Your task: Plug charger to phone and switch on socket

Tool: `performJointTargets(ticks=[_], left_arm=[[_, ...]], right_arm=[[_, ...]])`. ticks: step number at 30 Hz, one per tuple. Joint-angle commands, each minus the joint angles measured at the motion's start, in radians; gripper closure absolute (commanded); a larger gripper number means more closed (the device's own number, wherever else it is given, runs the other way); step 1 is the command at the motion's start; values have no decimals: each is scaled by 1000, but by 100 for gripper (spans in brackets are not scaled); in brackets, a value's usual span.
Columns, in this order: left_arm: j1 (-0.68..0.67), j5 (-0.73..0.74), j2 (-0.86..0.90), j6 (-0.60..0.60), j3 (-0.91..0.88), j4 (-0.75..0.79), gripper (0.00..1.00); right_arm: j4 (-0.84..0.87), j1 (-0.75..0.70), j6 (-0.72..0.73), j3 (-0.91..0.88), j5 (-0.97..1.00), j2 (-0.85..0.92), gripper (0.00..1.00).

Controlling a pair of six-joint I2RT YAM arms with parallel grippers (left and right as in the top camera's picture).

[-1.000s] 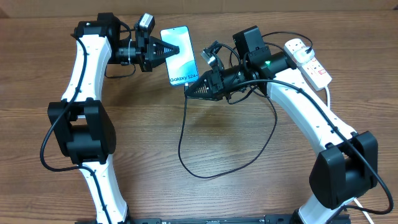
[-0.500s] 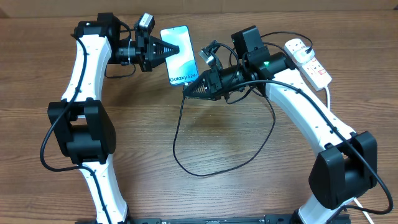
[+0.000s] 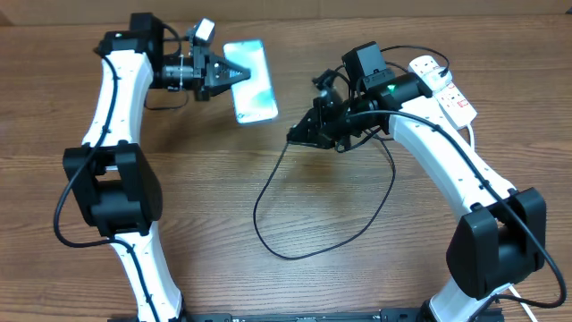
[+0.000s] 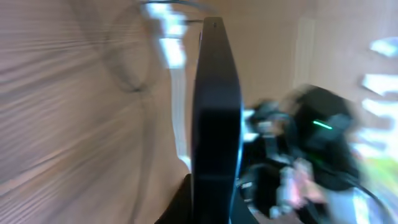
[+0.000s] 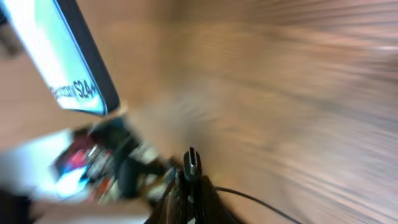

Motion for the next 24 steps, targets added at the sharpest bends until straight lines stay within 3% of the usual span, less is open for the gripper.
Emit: performJointTargets(ticks=[1, 7, 14, 21, 24], left_arm=[[28, -323, -29, -79, 16, -26, 96], [14, -536, -29, -79, 16, -42, 96], [-28, -592, -29, -79, 16, -63, 96], [-60, -617, -29, -74, 16, -63, 96], [-59, -617, -29, -74, 16, -61, 96]], right_arm=[[-26, 19, 157, -5, 403, 8, 96], [-18, 92, 373, -59, 773, 17, 96], [121, 151, 457, -149, 857, 89, 96], [151, 155, 470, -148, 906, 219, 96], [150, 149, 470, -147, 905, 220, 78]])
